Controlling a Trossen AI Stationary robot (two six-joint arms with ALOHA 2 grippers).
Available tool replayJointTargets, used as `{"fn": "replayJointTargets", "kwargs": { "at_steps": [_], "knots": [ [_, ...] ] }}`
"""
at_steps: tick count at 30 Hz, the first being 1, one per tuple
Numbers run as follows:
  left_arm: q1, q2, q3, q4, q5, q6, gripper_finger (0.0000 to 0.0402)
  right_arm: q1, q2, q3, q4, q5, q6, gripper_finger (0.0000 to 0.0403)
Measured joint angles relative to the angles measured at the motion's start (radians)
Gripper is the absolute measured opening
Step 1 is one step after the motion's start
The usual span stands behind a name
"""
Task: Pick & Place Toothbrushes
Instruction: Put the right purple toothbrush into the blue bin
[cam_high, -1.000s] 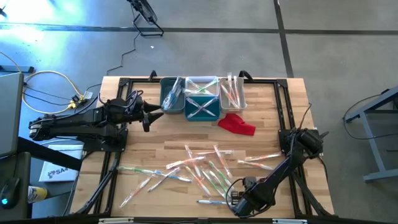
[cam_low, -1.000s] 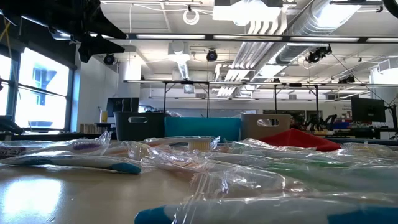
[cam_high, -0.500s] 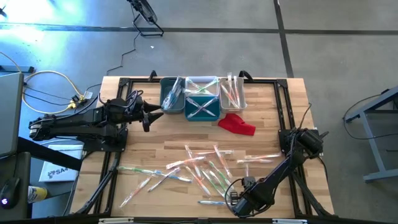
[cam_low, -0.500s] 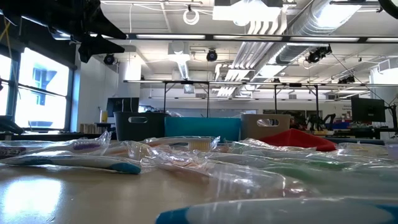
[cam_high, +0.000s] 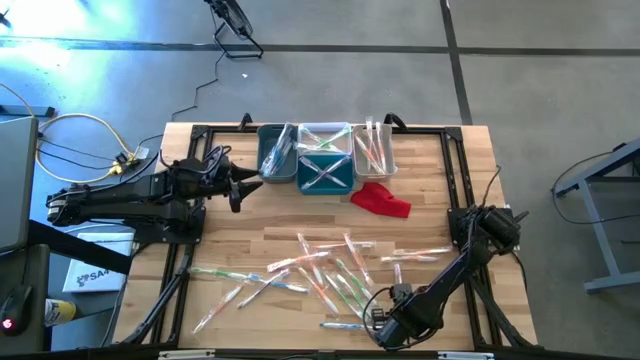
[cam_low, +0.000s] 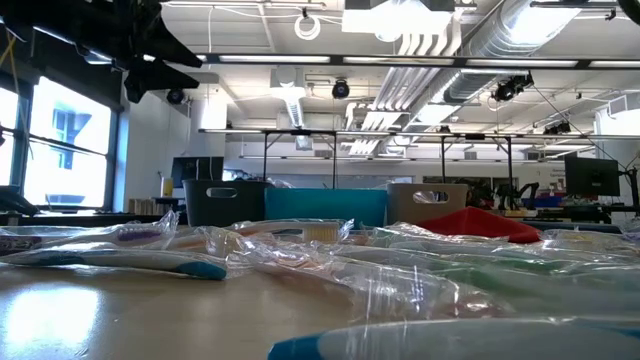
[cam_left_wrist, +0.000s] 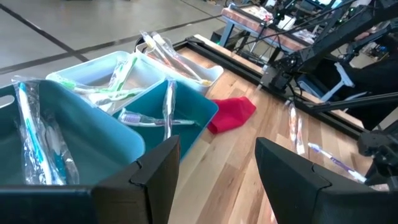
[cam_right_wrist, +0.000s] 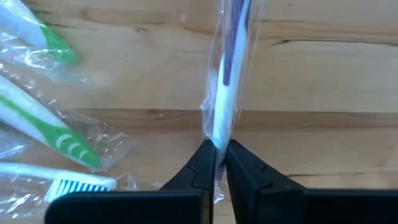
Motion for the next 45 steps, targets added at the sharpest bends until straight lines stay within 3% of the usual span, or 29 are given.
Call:
{"fn": "replayJointTargets", "kwargs": {
  "at_steps": [20, 29, 45],
  "knots": [
    [0.000, 0.000, 0.000, -0.009, 0.000, 0.000, 0.0206, -0.005, -0.172, 0.002, -0.249, 0.196, -0.004, 0.0010],
    [0.000, 0.000, 0.000, -0.009, 0.000, 0.000, 0.0206, -0.035, -0.201, 0.003, -0.313, 0.382, -0.054, 0.0010],
    [0.000, 0.000, 0.000, -0.009, 0.001, 0.000, 0.0206, -0.229, -0.201, 0.003, -0.303, 0.738, -0.364, 0.0010]
  ]
}}
